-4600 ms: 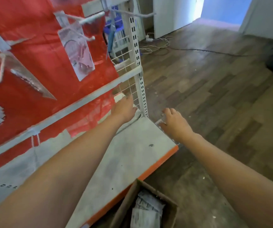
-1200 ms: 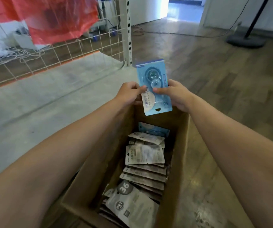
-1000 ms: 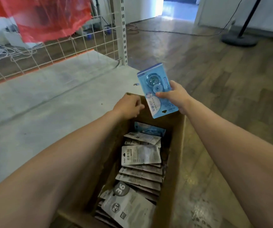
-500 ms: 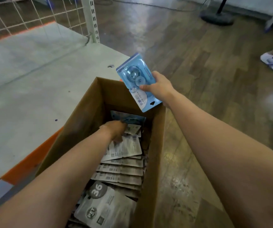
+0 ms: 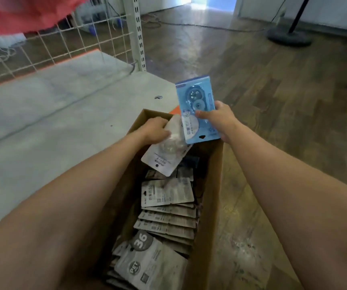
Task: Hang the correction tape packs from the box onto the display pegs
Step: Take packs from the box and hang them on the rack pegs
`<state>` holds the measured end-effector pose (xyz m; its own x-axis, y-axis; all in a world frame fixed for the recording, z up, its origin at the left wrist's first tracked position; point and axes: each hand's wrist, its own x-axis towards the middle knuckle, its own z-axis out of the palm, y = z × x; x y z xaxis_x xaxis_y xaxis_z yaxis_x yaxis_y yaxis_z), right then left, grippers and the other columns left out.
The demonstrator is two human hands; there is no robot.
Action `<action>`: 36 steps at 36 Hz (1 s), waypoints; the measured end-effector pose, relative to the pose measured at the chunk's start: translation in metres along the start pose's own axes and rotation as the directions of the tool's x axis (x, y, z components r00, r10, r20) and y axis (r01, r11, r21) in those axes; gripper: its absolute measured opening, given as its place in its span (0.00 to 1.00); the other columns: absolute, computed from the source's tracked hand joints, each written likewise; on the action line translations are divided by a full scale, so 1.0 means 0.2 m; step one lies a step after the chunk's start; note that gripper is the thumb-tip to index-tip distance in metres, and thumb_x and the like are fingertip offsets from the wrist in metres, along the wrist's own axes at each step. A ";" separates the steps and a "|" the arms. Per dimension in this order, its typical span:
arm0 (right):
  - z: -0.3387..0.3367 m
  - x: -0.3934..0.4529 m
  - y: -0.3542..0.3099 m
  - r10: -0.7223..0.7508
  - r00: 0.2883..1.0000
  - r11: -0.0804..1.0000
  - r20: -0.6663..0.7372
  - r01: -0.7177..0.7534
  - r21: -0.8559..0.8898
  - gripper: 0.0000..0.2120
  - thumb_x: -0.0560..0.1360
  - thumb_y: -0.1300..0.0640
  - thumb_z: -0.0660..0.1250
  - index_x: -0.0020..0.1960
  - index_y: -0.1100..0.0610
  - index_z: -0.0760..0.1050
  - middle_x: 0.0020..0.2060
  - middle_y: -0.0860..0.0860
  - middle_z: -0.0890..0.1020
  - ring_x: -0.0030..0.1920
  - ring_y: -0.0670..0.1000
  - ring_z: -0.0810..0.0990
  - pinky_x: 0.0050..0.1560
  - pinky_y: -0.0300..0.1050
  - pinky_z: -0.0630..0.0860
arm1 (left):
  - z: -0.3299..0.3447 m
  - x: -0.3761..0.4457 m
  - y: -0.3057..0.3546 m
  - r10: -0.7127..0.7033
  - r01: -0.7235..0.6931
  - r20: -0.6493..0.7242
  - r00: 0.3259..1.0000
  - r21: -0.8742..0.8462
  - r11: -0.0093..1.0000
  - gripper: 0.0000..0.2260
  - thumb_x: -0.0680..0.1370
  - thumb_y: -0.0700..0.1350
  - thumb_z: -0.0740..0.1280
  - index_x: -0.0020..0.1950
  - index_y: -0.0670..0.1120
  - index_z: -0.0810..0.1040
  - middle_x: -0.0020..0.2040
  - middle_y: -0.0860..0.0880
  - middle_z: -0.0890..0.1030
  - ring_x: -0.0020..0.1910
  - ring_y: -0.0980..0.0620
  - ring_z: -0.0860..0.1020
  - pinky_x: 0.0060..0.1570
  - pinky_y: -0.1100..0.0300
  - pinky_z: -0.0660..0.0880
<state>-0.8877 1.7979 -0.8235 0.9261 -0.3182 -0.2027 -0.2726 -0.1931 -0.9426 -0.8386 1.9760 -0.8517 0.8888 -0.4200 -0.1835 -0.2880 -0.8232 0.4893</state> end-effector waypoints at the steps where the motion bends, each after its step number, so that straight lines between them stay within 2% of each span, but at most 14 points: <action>1: -0.01 -0.01 -0.02 0.017 1.000 0.998 0.000 -0.017 0.058 0.18 0.72 0.58 0.73 0.60 0.58 0.73 0.55 0.56 0.81 0.52 0.56 0.82 0.55 0.59 0.79 | -0.07 -0.03 0.00 -0.016 0.010 -0.058 0.998 -0.113 0.994 0.10 0.78 0.40 0.63 0.56 0.38 0.78 0.55 0.41 0.80 0.55 0.43 0.77 0.52 0.55 0.74; 3: -0.02 -0.04 -0.07 0.022 1.000 0.987 0.020 -0.025 0.158 0.19 0.73 0.60 0.72 0.62 0.60 0.72 0.56 0.58 0.81 0.53 0.58 0.82 0.55 0.61 0.79 | -0.21 -0.10 0.01 -0.073 0.017 -0.131 0.989 -0.385 0.923 0.10 0.79 0.37 0.62 0.57 0.38 0.78 0.51 0.44 0.79 0.47 0.47 0.78 0.43 0.59 0.75; 5: -0.05 -0.07 -0.12 0.004 0.999 0.976 0.052 -0.015 0.217 0.19 0.74 0.62 0.71 0.63 0.62 0.72 0.57 0.59 0.81 0.54 0.60 0.82 0.55 0.62 0.78 | -0.31 -0.17 0.00 -0.154 0.026 -0.160 0.975 -0.604 0.797 0.10 0.80 0.37 0.60 0.59 0.40 0.77 0.47 0.47 0.79 0.40 0.52 0.77 0.34 0.63 0.75; 9: -0.07 -0.13 -0.20 -0.026 0.992 0.943 0.127 -0.018 0.332 0.19 0.75 0.63 0.69 0.64 0.62 0.71 0.56 0.58 0.82 0.52 0.58 0.83 0.53 0.61 0.79 | -0.42 -0.26 -0.03 -0.256 0.002 -0.211 0.943 -0.768 0.640 0.08 0.81 0.40 0.61 0.58 0.44 0.76 0.43 0.51 0.79 0.39 0.53 0.77 0.34 0.61 0.74; 13: -0.09 -0.20 -0.26 -0.068 0.976 0.910 0.209 -0.025 0.415 0.13 0.76 0.65 0.65 0.60 0.60 0.72 0.50 0.56 0.83 0.45 0.54 0.84 0.39 0.53 0.82 | -0.45 -0.28 0.01 -0.298 -0.028 -0.230 0.926 -0.831 0.555 0.05 0.81 0.41 0.62 0.55 0.46 0.76 0.42 0.52 0.79 0.39 0.53 0.78 0.35 0.60 0.75; 19: -0.12 -0.26 -0.31 -0.069 0.975 0.904 0.212 -0.028 0.426 0.12 0.77 0.66 0.65 0.60 0.60 0.72 0.48 0.55 0.83 0.41 0.53 0.85 0.35 0.51 0.82 | -0.43 -0.25 0.13 -0.255 -0.077 -0.240 0.937 -0.851 0.519 0.06 0.81 0.41 0.61 0.56 0.47 0.76 0.43 0.52 0.79 0.40 0.54 0.78 0.37 0.60 0.77; 21: -0.12 -0.26 -0.32 -0.076 0.978 0.916 0.192 -0.008 0.402 0.12 0.76 0.66 0.65 0.59 0.60 0.72 0.49 0.56 0.83 0.42 0.53 0.85 0.38 0.52 0.83 | -0.42 -0.24 0.17 -0.240 -0.083 -0.238 0.941 -0.851 0.519 0.06 0.81 0.41 0.62 0.55 0.47 0.76 0.43 0.52 0.79 0.40 0.53 0.78 0.39 0.59 0.78; 24: -0.10 -0.26 -0.34 -0.100 0.980 0.933 0.171 0.032 0.360 0.12 0.76 0.65 0.66 0.59 0.60 0.73 0.53 0.57 0.82 0.49 0.56 0.83 0.51 0.58 0.80 | -0.41 -0.23 0.21 -0.214 -0.096 -0.239 0.947 -0.848 0.521 0.05 0.81 0.41 0.61 0.49 0.49 0.75 0.43 0.53 0.79 0.40 0.53 0.78 0.39 0.59 0.77; 25: -0.08 -0.26 -0.35 -0.108 0.978 0.939 0.177 0.042 0.343 0.09 0.76 0.64 0.67 0.56 0.59 0.74 0.52 0.56 0.82 0.50 0.56 0.83 0.51 0.58 0.80 | -0.40 -0.23 0.22 -0.203 -0.104 -0.240 0.949 -0.849 0.518 0.05 0.81 0.41 0.61 0.49 0.49 0.75 0.43 0.53 0.79 0.40 0.54 0.78 0.38 0.60 0.78; 27: -0.04 -0.26 -0.37 -0.108 0.976 0.952 0.191 0.045 0.304 0.06 0.77 0.62 0.67 0.52 0.56 0.73 0.48 0.52 0.82 0.47 0.53 0.82 0.46 0.53 0.80 | -0.40 -0.23 0.26 -0.176 -0.122 -0.243 0.954 -0.851 0.511 0.04 0.82 0.42 0.61 0.51 0.49 0.75 0.43 0.53 0.79 0.40 0.55 0.79 0.35 0.62 0.77; 29: 0.00 -0.26 -0.39 -0.090 0.977 0.966 0.196 0.037 0.257 0.09 0.76 0.60 0.68 0.53 0.54 0.71 0.48 0.50 0.81 0.46 0.50 0.81 0.41 0.48 0.79 | -0.39 -0.23 0.27 -0.148 -0.139 -0.244 0.958 -0.852 0.505 0.04 0.81 0.42 0.61 0.50 0.48 0.76 0.43 0.52 0.81 0.42 0.54 0.80 0.37 0.61 0.77; 32: 0.04 -0.24 -0.38 -0.081 0.971 0.979 0.223 0.036 0.199 0.15 0.75 0.62 0.69 0.58 0.55 0.68 0.52 0.51 0.80 0.49 0.49 0.80 0.41 0.45 0.77 | -0.38 -0.22 0.25 -0.153 -0.118 -0.218 0.964 -0.864 0.489 0.06 0.82 0.42 0.61 0.48 0.47 0.76 0.43 0.49 0.81 0.44 0.51 0.79 0.40 0.59 0.78; 34: 0.04 -0.24 -0.38 -0.087 0.963 0.989 0.253 0.053 0.136 0.16 0.76 0.62 0.68 0.61 0.56 0.69 0.51 0.50 0.81 0.47 0.47 0.80 0.38 0.43 0.75 | -0.38 -0.22 0.22 -0.166 -0.068 -0.168 0.972 -0.872 0.484 0.09 0.82 0.48 0.60 0.48 0.46 0.75 0.44 0.48 0.81 0.46 0.50 0.79 0.42 0.58 0.77; 36: 0.05 -0.23 -0.37 -0.102 0.956 0.995 0.274 0.096 0.036 0.17 0.75 0.62 0.69 0.62 0.57 0.71 0.54 0.52 0.82 0.50 0.50 0.81 0.45 0.49 0.78 | -0.38 -0.21 0.18 -0.195 -0.040 -0.145 0.970 -0.886 0.463 0.15 0.82 0.55 0.57 0.51 0.45 0.76 0.46 0.46 0.81 0.45 0.50 0.80 0.41 0.58 0.77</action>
<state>-0.9068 1.8351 -0.7468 0.9850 -0.0305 -0.1700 -0.1726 -0.1888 -0.9667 -0.8600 1.9929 -0.7606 0.9700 -0.1918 -0.1494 0.1471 -0.0260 0.9888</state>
